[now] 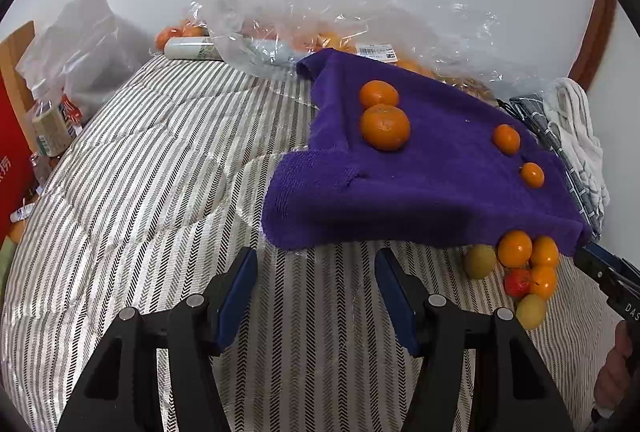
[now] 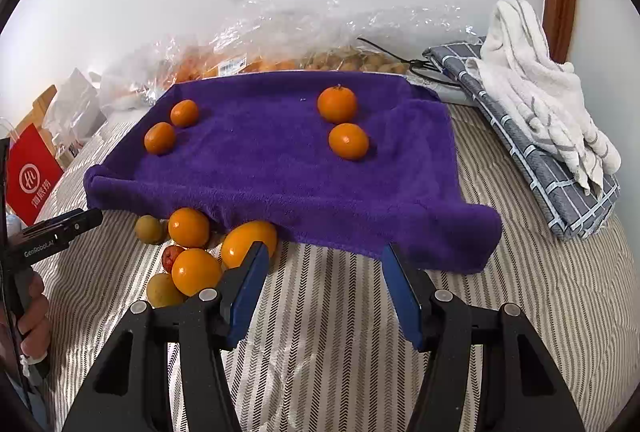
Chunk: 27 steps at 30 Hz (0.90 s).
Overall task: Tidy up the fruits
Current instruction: 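Pull both tools back off the towel toward the fruits in front of it, then close the right tool on a large orange in front of the towel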
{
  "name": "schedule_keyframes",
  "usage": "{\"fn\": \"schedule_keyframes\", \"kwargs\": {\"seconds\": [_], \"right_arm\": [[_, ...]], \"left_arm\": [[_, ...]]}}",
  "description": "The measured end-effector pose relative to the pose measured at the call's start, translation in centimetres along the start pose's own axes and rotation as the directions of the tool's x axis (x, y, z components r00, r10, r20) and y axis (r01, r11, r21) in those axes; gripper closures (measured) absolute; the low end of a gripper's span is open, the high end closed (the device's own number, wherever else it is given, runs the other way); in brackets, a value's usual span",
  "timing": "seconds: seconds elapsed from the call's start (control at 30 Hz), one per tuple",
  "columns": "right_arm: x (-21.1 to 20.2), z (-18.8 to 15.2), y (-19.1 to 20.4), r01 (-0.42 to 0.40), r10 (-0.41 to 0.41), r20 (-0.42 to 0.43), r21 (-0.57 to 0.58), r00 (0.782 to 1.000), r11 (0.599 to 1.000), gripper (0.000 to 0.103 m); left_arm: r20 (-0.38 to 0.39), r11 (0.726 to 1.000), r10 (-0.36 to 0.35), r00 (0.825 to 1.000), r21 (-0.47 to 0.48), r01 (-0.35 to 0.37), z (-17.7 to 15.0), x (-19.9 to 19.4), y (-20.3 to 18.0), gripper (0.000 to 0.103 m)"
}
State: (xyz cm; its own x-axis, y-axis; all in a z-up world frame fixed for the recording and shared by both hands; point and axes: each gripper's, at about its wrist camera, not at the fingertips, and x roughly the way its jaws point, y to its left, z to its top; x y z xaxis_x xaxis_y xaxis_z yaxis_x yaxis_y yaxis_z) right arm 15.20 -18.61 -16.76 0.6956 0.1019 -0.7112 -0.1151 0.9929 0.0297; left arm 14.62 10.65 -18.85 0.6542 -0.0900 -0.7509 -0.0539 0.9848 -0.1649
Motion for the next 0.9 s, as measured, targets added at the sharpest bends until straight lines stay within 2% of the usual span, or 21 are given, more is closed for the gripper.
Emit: {"fn": "schedule_keyframes", "kwargs": {"seconds": [0.13, 0.27, 0.5, 0.63, 0.83, 0.87, 0.9], "right_arm": [[0.2, -0.1, 0.5, -0.013, 0.013, -0.007, -0.007, 1.0, 1.0, 0.044], [0.0, 0.0, 1.3, -0.038, 0.038, 0.002, -0.024, 0.999, 0.999, 0.045], [1.4, 1.2, 2.1, -0.115, 0.115, -0.036, 0.006, 0.993, 0.993, 0.045], [2.9, 1.6, 2.7, -0.115, 0.116, -0.084, 0.016, 0.99, 0.993, 0.045], [4.1, 2.0, 2.3, -0.124, 0.131, -0.112, 0.07, 0.985, 0.99, 0.045], [4.2, 2.1, 2.3, -0.126, 0.135, -0.116, 0.076, 0.984, 0.989, 0.046], [4.3, 2.1, 2.2, -0.129, 0.138, -0.121, 0.082, 0.983, 0.988, 0.054]], "left_arm": [[-0.013, 0.999, 0.02, 1.0, 0.035, -0.02, -0.1, 0.2, -0.6, 0.037], [-0.015, 0.999, 0.024, 1.0, 0.041, -0.023, -0.1, 0.2, -0.7, 0.037], [-0.017, 0.999, 0.022, 1.0, 0.045, -0.021, -0.1, 0.3, -0.8, 0.035], [-0.017, 0.999, 0.017, 1.0, 0.045, -0.016, -0.1, 0.3, -0.8, 0.033], [-0.022, 0.998, 0.03, 0.999, 0.065, -0.029, -0.2, 0.4, -1.2, 0.03], [-0.022, 0.997, 0.031, 0.999, 0.064, -0.029, -0.2, 0.4, -1.2, 0.03], [-0.022, 0.997, 0.031, 0.999, 0.064, -0.03, -0.2, 0.4, -1.2, 0.03]]}}
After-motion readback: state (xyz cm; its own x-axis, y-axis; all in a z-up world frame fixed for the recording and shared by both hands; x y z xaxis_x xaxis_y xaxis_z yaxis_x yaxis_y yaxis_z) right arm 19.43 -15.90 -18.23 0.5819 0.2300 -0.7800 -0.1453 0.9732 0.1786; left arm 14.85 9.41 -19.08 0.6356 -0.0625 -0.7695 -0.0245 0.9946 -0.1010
